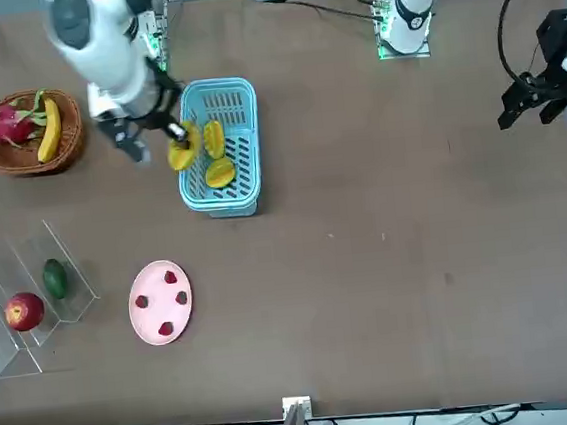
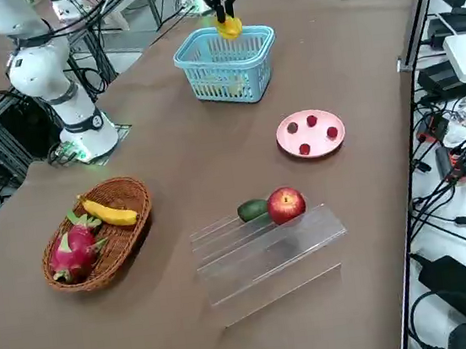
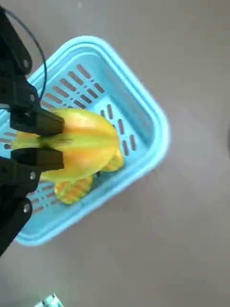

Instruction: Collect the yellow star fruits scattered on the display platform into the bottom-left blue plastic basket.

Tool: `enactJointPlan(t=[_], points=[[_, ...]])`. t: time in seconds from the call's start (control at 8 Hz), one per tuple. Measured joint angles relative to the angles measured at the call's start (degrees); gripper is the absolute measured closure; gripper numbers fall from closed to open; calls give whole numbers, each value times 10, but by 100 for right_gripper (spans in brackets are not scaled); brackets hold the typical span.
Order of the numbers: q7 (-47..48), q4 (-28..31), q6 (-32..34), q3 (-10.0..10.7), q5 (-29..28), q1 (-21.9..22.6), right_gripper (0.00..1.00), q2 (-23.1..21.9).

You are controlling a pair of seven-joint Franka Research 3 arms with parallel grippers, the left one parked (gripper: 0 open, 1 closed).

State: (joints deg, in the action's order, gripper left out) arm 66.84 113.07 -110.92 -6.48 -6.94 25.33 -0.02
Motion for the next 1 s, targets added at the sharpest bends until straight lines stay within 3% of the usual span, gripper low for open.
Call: enactJointPlan(t=[0.12,0.25,0.5,0.75,1.0], points=[[7,30,-30,1,-1,20,80,4],[8,58,-50,1,-1,33,67,6],[8,71,-43,4,-1,38,32,4],[7,51,-3,20,1,36,0,-11],[-53,-12,68,55,13,3,0,-26]])
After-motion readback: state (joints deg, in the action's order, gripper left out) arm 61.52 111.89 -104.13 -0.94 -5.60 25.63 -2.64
